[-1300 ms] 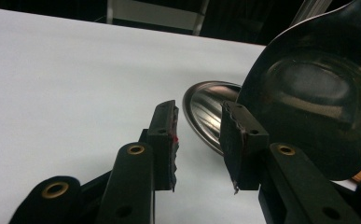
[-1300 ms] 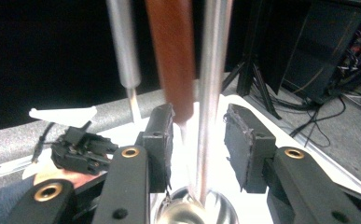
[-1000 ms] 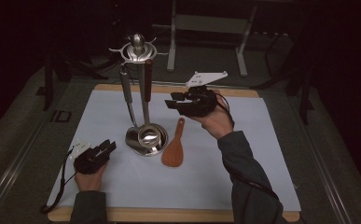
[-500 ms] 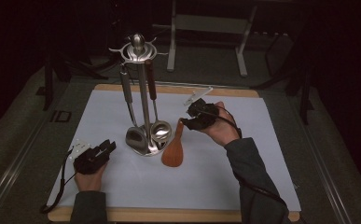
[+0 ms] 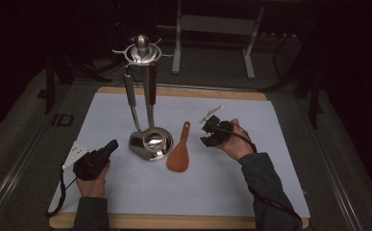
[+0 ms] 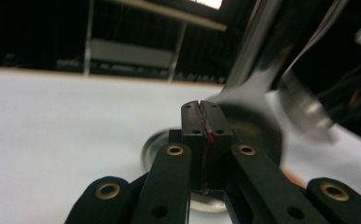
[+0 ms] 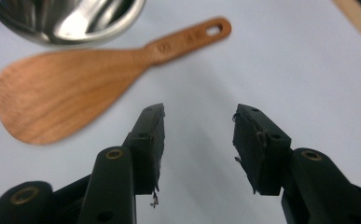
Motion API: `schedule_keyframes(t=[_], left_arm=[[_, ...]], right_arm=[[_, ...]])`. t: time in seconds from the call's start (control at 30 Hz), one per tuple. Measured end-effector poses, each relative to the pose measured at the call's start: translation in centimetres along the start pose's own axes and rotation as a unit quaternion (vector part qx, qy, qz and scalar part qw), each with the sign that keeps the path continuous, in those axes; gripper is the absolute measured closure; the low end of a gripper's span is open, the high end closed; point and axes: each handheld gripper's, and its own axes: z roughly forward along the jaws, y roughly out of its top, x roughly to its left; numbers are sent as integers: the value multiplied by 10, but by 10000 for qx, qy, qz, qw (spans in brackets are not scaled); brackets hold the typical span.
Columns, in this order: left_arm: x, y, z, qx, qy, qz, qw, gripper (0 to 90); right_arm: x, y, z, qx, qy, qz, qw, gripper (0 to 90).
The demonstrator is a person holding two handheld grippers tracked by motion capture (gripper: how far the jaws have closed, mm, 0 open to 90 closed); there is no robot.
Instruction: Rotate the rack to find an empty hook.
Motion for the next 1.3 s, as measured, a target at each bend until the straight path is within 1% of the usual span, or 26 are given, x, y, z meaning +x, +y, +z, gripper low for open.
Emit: schedule_keyframes(t=[0.07,0.1,0.17,0.27,0.43,0.47,0.5,0.57,0.67,0.73,0.77,0.8,0.87,1.0,1.07,1.2,1.23,1.3], left_arm=[[-6,12,-2,-237,-93,2,9997,898],[-10,19,-3,-345,-127,39,9993,898],[-18,31,-5,-589,-235,24,9980,898],[-29,48,-7,-861,-358,73,9956,898],[-45,76,-10,-1286,-558,134,9900,898],[-45,76,-10,-1286,-558,134,9900,898],[-51,87,-11,-1412,-583,163,9881,898],[-56,98,-10,-1512,-618,211,9863,898],[-65,119,-6,-1662,-720,366,9828,898],[-70,132,-2,-1755,-761,414,9807,898],[-72,138,0,-1810,-814,408,9793,897],[-74,144,1,-1855,-836,419,9782,897],[-79,155,5,-1902,-844,484,9769,897],[-85,169,12,-1916,-878,580,9758,897],[-88,174,14,-1935,-902,612,9750,897],[-93,182,19,-1908,-975,696,9743,896],[-96,183,21,-1869,-983,750,9746,894],[-99,185,24,-1849,-973,864,9741,893]], right_arm=[[-1,-5,3,42,9,65,10000,523],[-2,-8,4,54,20,89,9999,521],[-3,-14,8,83,33,98,9999,519],[-3,-23,15,211,44,177,9996,515],[-4,-36,25,353,55,264,9990,504],[-4,-36,25,353,55,264,9990,504],[-3,-38,26,360,83,321,9988,504],[-2,-42,30,382,132,385,9984,501],[-1,-45,35,423,172,420,9981,500],[1,-46,37,424,191,448,9979,500],[1,-47,37,423,203,453,9979,500],[2,-47,38,415,205,454,9979,500],[2,-47,38,407,222,454,9979,499],[2,-49,39,384,251,455,9979,498],[2,-50,40,380,259,490,9977,498],[2,-53,43,385,291,523,9975,497],[2,-53,43,393,295,529,9974,497],[2,-54,45,396,311,542,9973,497]])
